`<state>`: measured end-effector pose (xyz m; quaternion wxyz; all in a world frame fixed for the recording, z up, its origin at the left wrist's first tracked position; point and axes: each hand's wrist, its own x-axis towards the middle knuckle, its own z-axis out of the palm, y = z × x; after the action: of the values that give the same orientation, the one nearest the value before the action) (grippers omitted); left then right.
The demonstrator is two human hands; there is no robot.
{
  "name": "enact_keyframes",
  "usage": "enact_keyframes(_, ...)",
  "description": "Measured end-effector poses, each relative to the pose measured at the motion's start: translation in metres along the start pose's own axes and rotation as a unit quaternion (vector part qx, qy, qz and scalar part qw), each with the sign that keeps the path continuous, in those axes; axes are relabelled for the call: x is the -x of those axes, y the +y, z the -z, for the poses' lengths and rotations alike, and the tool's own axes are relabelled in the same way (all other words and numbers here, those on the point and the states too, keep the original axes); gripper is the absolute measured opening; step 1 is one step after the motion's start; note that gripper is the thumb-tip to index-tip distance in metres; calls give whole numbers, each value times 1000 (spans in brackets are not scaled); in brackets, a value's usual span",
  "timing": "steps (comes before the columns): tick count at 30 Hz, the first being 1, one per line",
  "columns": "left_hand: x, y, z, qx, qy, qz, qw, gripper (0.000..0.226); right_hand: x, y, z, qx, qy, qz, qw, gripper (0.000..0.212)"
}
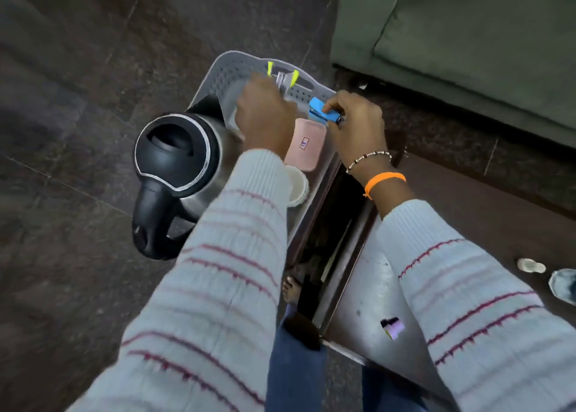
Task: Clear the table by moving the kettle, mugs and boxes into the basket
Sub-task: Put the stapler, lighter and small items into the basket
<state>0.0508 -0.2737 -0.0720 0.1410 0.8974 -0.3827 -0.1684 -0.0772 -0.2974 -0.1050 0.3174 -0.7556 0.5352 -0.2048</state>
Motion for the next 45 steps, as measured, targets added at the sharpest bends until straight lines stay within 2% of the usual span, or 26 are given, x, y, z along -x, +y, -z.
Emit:
enact_keyframes(4, -38, -6, -10, -154, -34, -9, 987, 32, -14, 5, -16, 82, -25, 8, 996, 34)
enact_keyframes(7, -52, -18, -23, -196, -71, 37, 977, 37, -19, 10, -24, 129, -23, 26, 991, 32)
enact_keyframes(11, -56, -20, -35, -157, -87, 106, 978, 38, -25, 15, -29, 133, -37, 22, 990, 32)
enact_keyframes(14, -49, -16, -37, -128, -84, 118, 981, 39, -26, 17, -26, 111, -58, 6, 992, 35)
enact_keyframes(17, -30, -8, -33, -104, -21, 62, 992, 38, -20, 20, -16, 29, -21, -15, 999, 31)
enact_keyframes(20, 7, 10, -34, 21, 4, 18, 1000, 34, 4, 31, 2, -82, 43, -63, 994, 23)
enact_keyframes(26, 111, 39, -73, 148, -84, 4, 985, 24, 84, 77, 36, -161, 89, -175, 967, 14)
enact_keyframes(29, 175, 54, -105, 165, -154, 11, 974, 20, 137, 112, 57, -168, 102, -238, 951, 12)
enact_keyframes(34, 255, 41, -161, 77, -270, 47, 959, 24, 217, 174, 83, -107, 91, -308, 941, 13)
enact_keyframes(39, 304, 3, -196, -33, -313, 108, 943, 21, 259, 233, 109, -27, 58, -337, 939, 20)
enact_keyframes(41, 318, -9, -204, -59, -347, 113, 929, 37, 262, 253, 118, 10, 38, -332, 942, 24)
enact_keyframes(45, 333, -19, -217, -87, -413, 172, 890, 87, 251, 288, 131, 79, -54, -308, 946, 37)
